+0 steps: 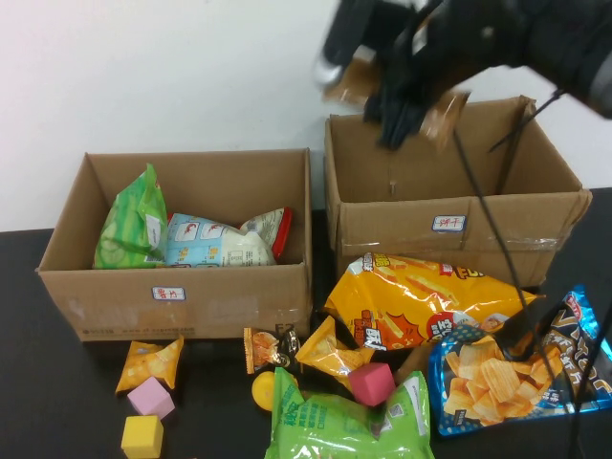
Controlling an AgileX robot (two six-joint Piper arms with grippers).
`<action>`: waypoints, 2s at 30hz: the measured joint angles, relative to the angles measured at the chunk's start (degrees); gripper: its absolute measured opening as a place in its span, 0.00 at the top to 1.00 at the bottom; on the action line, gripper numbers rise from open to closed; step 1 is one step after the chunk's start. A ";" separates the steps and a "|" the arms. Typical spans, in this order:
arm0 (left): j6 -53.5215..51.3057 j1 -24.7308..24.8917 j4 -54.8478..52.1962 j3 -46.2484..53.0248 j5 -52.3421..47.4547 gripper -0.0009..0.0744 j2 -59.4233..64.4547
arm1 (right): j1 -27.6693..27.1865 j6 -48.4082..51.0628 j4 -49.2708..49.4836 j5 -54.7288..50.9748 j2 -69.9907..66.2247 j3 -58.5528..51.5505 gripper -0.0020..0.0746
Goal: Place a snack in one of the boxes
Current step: Place the biscuit in the biscuit box, then pick up the potato chip
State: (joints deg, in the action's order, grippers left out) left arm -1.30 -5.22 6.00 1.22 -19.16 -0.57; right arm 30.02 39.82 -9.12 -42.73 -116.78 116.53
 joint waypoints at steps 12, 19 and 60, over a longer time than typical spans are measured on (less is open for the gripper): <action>0.00 0.00 0.22 0.00 -0.09 0.99 0.00 | -8.35 -5.39 3.51 7.82 -7.21 0.10 0.09; 0.00 0.00 0.22 0.00 -0.09 0.99 0.00 | -8.35 -4.69 4.09 -2.32 -1.92 0.10 0.50; 0.00 0.00 0.22 0.00 -0.09 0.99 0.00 | 16.36 3.31 18.29 -16.47 -9.64 -19.32 0.09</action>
State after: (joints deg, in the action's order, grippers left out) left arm -1.30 -5.22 6.22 1.22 -19.25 -0.57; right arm 46.38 43.13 9.17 -59.20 -126.41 97.21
